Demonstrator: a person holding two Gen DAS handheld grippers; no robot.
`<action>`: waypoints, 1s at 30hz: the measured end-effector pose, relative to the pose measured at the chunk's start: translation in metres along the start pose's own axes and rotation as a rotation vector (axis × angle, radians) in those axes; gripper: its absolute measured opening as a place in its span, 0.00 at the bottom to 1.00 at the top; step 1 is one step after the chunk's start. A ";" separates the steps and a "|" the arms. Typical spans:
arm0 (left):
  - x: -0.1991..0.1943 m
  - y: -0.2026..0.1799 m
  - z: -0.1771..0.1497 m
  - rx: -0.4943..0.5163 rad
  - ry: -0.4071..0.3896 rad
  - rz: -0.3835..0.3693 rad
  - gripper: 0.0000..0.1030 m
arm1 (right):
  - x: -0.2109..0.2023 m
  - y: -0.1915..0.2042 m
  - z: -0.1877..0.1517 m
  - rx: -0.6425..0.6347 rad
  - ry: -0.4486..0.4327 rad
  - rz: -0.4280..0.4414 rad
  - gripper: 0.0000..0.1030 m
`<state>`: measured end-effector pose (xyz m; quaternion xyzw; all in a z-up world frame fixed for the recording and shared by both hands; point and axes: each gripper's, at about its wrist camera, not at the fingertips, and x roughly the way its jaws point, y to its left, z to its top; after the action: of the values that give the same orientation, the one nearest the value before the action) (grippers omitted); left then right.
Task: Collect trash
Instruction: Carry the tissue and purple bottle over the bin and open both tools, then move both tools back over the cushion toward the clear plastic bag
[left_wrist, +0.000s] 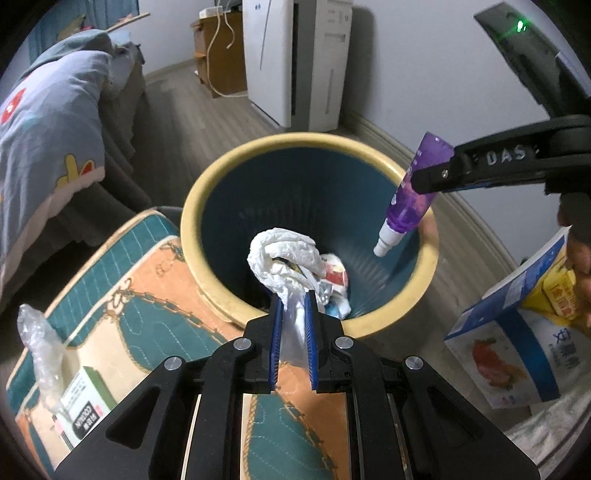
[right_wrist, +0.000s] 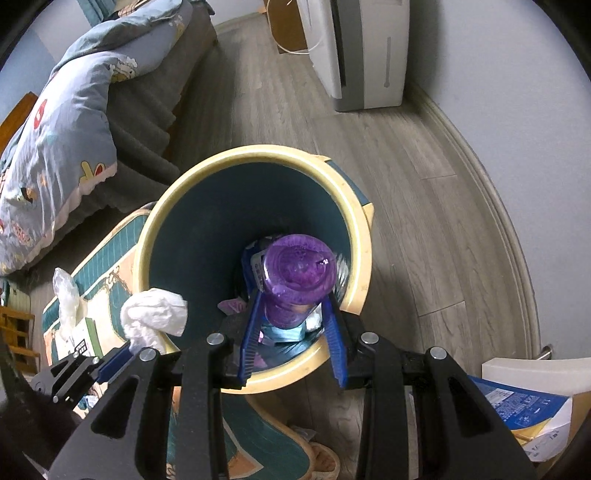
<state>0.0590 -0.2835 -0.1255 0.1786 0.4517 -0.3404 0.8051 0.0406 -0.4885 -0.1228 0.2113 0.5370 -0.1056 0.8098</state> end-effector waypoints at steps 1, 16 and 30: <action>0.002 0.000 0.000 0.001 0.006 0.004 0.12 | 0.001 0.001 0.000 -0.005 0.009 0.001 0.31; 0.007 0.005 0.000 -0.029 0.002 0.041 0.74 | 0.003 0.006 0.000 -0.020 0.019 0.007 0.50; -0.020 0.021 -0.005 -0.071 -0.058 0.102 0.89 | -0.023 0.027 0.004 -0.024 -0.044 0.004 0.94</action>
<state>0.0640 -0.2581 -0.1114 0.1629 0.4303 -0.2875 0.8400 0.0458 -0.4674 -0.0940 0.2002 0.5197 -0.1024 0.8242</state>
